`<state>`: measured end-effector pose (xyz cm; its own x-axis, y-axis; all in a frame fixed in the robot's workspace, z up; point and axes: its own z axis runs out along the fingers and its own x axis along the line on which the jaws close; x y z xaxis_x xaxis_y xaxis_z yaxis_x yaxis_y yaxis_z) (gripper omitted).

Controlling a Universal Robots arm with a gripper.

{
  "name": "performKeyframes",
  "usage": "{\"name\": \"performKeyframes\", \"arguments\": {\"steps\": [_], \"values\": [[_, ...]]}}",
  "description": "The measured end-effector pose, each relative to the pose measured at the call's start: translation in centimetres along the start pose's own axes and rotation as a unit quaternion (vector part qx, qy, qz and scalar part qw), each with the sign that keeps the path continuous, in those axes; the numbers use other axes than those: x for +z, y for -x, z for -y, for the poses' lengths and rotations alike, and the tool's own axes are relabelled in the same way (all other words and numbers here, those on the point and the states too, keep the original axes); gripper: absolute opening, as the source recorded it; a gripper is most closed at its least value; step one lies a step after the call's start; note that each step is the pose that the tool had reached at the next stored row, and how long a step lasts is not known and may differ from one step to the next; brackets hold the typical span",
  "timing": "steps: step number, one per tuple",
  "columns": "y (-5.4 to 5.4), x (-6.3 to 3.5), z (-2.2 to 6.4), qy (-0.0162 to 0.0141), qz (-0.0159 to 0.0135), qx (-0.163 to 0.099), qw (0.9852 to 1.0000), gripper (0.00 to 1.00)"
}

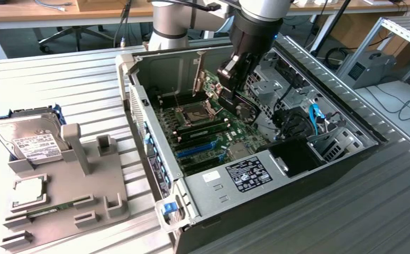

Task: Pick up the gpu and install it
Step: 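Insert the gpu into the slot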

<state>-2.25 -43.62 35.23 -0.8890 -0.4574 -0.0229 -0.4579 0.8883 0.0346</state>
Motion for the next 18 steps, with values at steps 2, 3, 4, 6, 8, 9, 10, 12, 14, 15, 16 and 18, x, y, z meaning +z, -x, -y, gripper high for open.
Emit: {"name": "performKeyframes", "arguments": {"steps": [2,3,4,6,8,9,10,12,14,15,16,18], "values": [[0.00,0.00,0.00,0.0000,-0.0001,-0.002,1.0000,0.26],[0.00,0.00,0.00,0.0001,-0.0001,-0.004,1.0000,0.26],[0.01,0.00,0.00,0.0002,-0.0002,-0.006,1.0000,0.26],[0.00,0.01,0.00,0.0002,-0.0002,-0.008,1.0000,0.26],[0.00,0.00,0.00,0.0003,-0.0003,-0.010,0.9999,0.26],[0.00,0.00,0.00,0.0002,-0.0004,-0.011,0.9999,0.26],[0.00,0.00,0.00,0.0003,-0.0004,-0.012,0.9999,0.26],[0.00,0.00,0.00,0.0003,-0.0005,-0.015,0.9999,0.26],[0.00,0.00,0.00,0.0004,-0.0006,-0.017,0.9999,0.26],[0.00,0.00,0.00,0.0004,-0.0006,-0.018,0.9998,0.26],[0.00,0.00,0.00,0.0004,-0.0007,-0.019,0.9998,0.26],[0.00,0.00,0.00,0.0005,-0.0008,-0.023,0.9997,0.26]]}}
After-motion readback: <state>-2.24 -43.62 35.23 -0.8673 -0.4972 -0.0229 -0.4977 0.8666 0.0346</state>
